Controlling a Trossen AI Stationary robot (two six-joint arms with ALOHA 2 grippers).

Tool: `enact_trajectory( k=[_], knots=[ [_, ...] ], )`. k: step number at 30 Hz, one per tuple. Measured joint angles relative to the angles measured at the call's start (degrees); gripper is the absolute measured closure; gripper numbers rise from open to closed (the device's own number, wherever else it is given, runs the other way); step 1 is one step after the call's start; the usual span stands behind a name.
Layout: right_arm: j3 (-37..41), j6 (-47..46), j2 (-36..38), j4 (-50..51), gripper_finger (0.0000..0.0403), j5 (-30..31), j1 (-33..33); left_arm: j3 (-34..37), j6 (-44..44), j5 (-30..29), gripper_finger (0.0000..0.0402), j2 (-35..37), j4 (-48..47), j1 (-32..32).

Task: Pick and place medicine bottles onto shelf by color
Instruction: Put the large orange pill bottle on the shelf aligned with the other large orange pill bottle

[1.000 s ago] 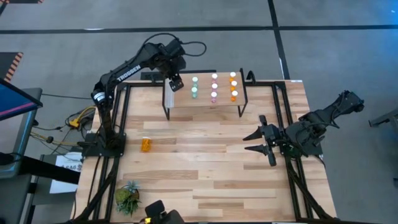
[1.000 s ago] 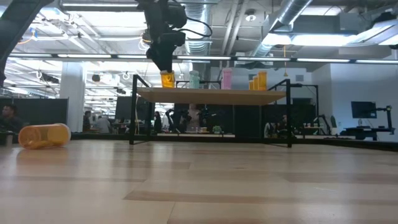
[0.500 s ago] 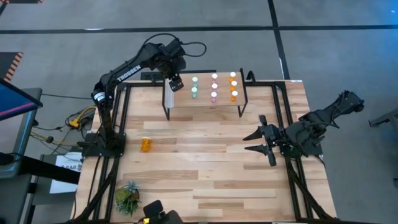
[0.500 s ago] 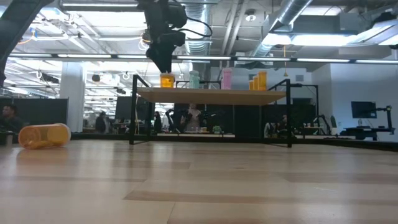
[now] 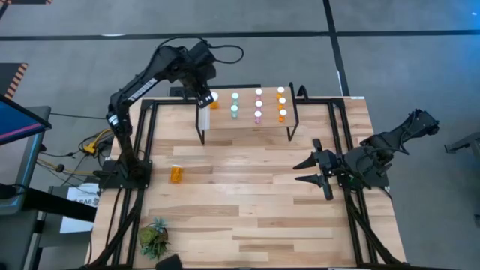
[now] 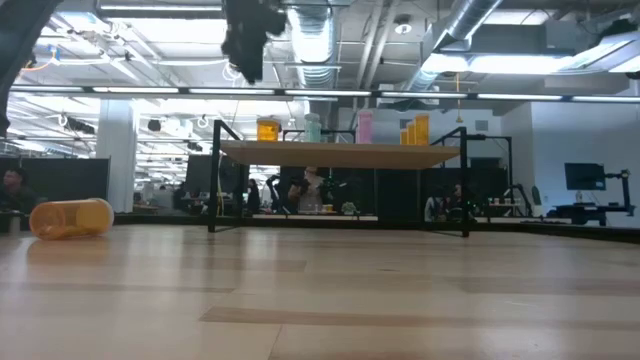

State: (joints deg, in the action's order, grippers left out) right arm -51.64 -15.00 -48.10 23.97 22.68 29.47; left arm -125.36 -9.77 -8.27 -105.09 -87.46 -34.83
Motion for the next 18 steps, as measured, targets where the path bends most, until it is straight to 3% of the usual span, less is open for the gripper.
enact_trajectory(
  k=[11, 18],
  knots=[
    [1.06, 0.05, 0.02, 0.15, 0.0226, 0.29, -0.02, -0.09, 7.48, -1.02, 0.018, 13.69, -2.58, 10.9],
    [5.23, -0.77, -0.04, -0.99, 0.0226, 3.03, -0.86, 4.32, 18.25, -15.33, 0.018, 21.68, -2.45, 29.04]
  ],
)
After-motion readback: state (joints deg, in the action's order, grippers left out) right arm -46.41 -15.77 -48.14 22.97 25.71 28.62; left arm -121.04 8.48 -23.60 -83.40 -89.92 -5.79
